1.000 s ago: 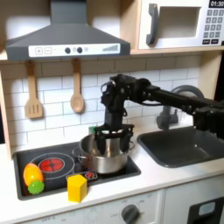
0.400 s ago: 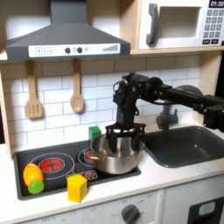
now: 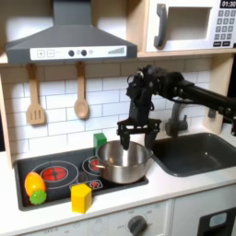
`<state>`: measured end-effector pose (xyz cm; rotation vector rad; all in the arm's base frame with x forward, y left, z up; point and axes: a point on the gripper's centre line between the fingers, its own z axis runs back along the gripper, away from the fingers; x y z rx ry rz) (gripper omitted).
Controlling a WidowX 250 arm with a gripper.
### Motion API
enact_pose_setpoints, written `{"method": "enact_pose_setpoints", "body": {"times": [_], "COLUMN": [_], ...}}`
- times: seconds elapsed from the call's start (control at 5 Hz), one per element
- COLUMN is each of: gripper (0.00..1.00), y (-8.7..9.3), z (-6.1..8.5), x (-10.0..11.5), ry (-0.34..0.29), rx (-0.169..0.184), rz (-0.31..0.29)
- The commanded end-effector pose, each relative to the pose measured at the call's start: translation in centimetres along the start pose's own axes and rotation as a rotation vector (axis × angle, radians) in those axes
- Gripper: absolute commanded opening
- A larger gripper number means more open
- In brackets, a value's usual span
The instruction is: Slide pot right
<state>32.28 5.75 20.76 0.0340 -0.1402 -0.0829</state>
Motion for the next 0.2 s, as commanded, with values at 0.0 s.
{"method": "enact_pose_setpoints", "body": {"times": [0.0], "gripper": [1.0], "y": [-0.01], "z": [0.05], "x": [-0.05], "ry": [0.001], "rx": [0.0], "rz": [0.002]}}
